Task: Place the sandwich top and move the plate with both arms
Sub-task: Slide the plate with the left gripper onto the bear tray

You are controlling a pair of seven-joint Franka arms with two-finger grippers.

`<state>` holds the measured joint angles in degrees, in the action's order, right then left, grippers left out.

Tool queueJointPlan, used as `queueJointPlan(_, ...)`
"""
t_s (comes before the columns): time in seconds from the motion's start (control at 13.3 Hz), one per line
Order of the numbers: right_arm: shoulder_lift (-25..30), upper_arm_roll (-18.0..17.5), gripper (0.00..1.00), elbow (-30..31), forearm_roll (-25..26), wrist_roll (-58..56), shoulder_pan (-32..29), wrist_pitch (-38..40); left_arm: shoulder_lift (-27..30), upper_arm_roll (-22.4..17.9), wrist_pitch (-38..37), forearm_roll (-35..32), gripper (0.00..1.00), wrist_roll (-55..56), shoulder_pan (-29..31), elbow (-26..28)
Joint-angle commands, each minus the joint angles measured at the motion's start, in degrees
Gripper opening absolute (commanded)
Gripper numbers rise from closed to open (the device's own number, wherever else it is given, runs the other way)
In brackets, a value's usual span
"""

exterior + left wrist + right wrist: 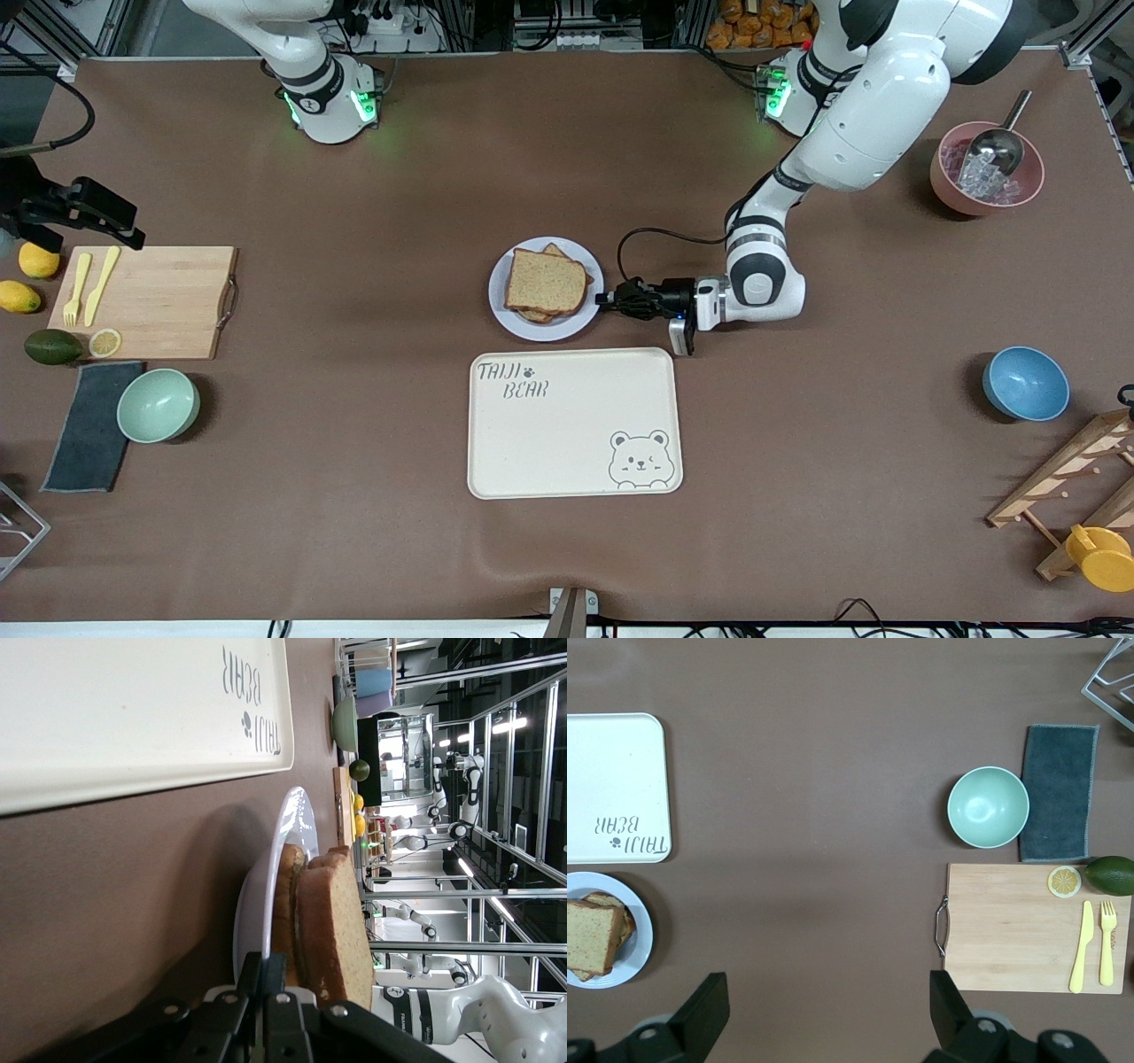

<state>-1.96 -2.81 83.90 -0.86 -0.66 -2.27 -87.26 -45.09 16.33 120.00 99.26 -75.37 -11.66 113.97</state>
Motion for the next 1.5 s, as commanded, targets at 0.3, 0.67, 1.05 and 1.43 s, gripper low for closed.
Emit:
queueJointPlan(0.3, 0.38, -1.24, 1.0, 0.38, 0.94, 0.74, -1.42, 0.07, -5.36, 0.1, 1.29, 4.71, 0.0, -4.18, -2.58, -4.02)
queueJointPlan(0.67, 0.38, -1.24, 1.0, 0.38, 0.94, 0.74, -1.5, 0.33, -4.21, 3.26, 0.33, 5.76, 0.0, -4.7, 0.14, -3.93)
queueJointPlan(1.05, 0.38, -1.15, 1.0, 0.38, 0.94, 0.74, -1.68, 0.34, -3.86, 10.21, -1.34, 5.15, 0.0, -9.09, 8.31, -1.57)
queueJointPlan(1.43, 0.29, -1.06, 1.0, 0.38, 0.94, 0.66, -1.68, 0.34, -3.07, 10.56, -4.6, 5.06, 0.0, -8.93, 9.99, -1.12)
